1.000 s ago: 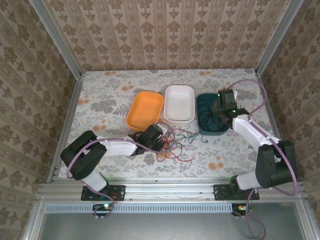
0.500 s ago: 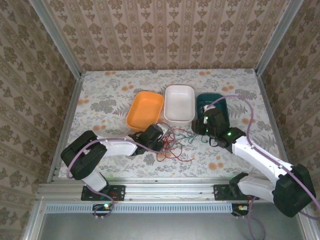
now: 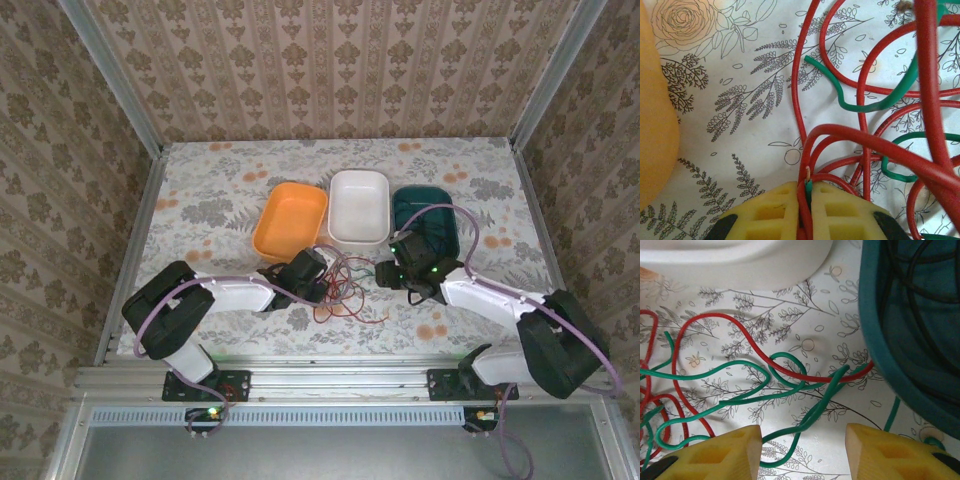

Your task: Untangle the cables

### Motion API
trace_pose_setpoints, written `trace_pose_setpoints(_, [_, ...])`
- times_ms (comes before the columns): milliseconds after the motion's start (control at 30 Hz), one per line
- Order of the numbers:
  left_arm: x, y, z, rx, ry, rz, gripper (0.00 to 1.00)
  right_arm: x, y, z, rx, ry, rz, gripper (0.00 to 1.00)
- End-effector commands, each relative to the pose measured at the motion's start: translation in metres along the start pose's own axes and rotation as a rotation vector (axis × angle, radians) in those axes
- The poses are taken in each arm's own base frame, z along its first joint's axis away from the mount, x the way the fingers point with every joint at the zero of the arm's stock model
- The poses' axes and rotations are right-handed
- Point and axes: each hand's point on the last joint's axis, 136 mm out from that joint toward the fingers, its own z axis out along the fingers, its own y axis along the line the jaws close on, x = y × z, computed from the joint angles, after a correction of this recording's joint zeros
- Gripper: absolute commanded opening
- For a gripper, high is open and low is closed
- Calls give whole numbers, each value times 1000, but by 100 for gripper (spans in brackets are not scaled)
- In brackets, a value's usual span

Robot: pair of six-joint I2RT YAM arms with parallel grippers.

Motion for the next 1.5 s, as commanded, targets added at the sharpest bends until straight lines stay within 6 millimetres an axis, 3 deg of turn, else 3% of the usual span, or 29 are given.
trace_pose_setpoints(0, [7,-1,5,-8,32,12,0,-9,16,5,-45,-3,14,49])
trace_pose_setpoints(467, [11,-1,2,-6,36,15,0,-8,29,31,-30,54,-6,36])
trace_pose_setpoints(667, [12,-1,2,-6,40,20,0,-11,29,28,-32,34,-11,6])
trace_pose_setpoints(733, [12,-1,2,-5,39,21,0,-13,30,23,-41,16,-21,1])
trace_pose_setpoints(933, [9,-1,2,-3,32,23,0,-14,41,4,-131,-10,-98,0])
trace_pose_setpoints(1267, [14,-2,7,0,44,9,0,-55,68,-60,-439,-146,-53,0])
trace_pose_setpoints(1467, [18,-1,8,-7,49,7,0,-82,56,-85,-513,-221,46,0])
